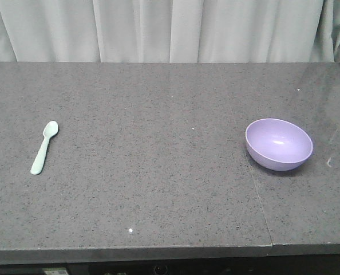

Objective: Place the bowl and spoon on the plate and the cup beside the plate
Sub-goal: 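Raise the left arm and swing the left gripper over the countertop, then lower the open left gripper around the pale green spoon handle and close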

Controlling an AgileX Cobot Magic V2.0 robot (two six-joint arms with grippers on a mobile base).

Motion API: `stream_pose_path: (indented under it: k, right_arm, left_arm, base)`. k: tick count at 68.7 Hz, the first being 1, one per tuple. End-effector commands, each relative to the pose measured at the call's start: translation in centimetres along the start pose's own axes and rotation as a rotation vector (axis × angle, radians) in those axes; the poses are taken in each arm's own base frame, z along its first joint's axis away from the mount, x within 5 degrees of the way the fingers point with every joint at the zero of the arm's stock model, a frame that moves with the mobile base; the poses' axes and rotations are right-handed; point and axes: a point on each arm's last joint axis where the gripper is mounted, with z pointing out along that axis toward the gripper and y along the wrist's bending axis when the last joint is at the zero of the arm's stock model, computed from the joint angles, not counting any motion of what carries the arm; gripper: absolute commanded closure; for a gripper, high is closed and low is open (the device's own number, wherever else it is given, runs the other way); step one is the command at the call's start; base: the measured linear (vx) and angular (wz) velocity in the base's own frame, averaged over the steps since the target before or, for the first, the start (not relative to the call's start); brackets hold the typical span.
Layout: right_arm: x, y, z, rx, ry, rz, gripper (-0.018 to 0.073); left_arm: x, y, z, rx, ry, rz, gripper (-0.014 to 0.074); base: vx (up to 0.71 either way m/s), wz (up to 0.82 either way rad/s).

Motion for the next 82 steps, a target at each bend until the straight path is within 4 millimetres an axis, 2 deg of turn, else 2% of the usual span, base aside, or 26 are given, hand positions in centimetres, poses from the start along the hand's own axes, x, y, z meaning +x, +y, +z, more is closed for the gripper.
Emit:
stream_pose_path:
  k: [1, 11, 16, 22, 28, 37, 46, 53, 65, 74, 82]
  right_arm:
    - [-1.2, 0.2, 0.6, -0.008, -0.05, -0.008, 0.0245]
    - [-1.2, 0.3, 0.6, -0.015, -0.047, 0.016, 0.0033]
    - [-1.2, 0.3, 0.6, -0.015, -0.047, 0.015, -0.0015]
    - [-1.1, 0.2, 0.6, -0.014, -0.039, 0.003, -0.0032]
    - [-0.9, 0.2, 0.6, -0.01, -0.021, -0.028, -0.0032]
    - [-0.7, 0.1, 0.6, 0.0, 0.002, -0.052, -0.0032]
    - [-0.6, 0.1, 0.6, 0.004, 0.016, -0.061, -0.0032]
    - [-0.5, 0.1, 0.6, 0.005, 0.029, -0.061, -0.0032]
    - [-0.2, 0.0, 0.6, 0.008, 0.056, -0.061, -0.0032]
    - [-0.1, 0.0, 0.6, 0.009, 0.07, -0.061, -0.0032]
    - [0.0, 0.0, 0.6, 0.01, 0.082, -0.061, -0.0032]
  left_arm:
    - [-1.4, -0.7, 1.2, -0.037, 0.091, 0.072, 0.0474]
    - [-1.9, -1.4, 3.3, -0.042, 0.23, 0.124, 0.0313]
    - [-2.1, -1.8, 4.8, -0.032, 0.286, 0.137, 0.0245]
    - [-2.0, -2.2, 7.0, -0.024, 0.384, 0.156, 0.0188]
    - [-1.8, -2.4, 9.2, -0.028, 0.491, 0.183, 0.0174]
    - [-1.1, -2.3, 13.6, -0.061, 0.642, 0.206, 0.0177]
    - [0.2, -1.9, 18.9, -0.079, 0.759, 0.238, 0.0177]
    - [1.7, -1.4, 23.0, -0.096, 0.87, 0.252, 0.0177]
    - [5.6, 0.9, 29.5, -0.182, 1.085, 0.319, 0.0177]
    - [8.8, 2.6, 33.3, -0.236, 1.248, 0.348, 0.0177]
    - [11.5, 3.6, 35.7, -0.263, 1.367, 0.322, 0.0177]
  base:
    - [0.0, 0.0]
    - [0.0, 0.0]
    - [0.0, 0.0]
    - [0.0, 0.0]
    - [0.0, 0.0]
    - [0.0, 0.0]
    - [0.0, 0.0]
    - [0.0, 0.0]
    - [0.0, 0.0]
    - [0.0, 0.0]
    - [0.0, 0.0]
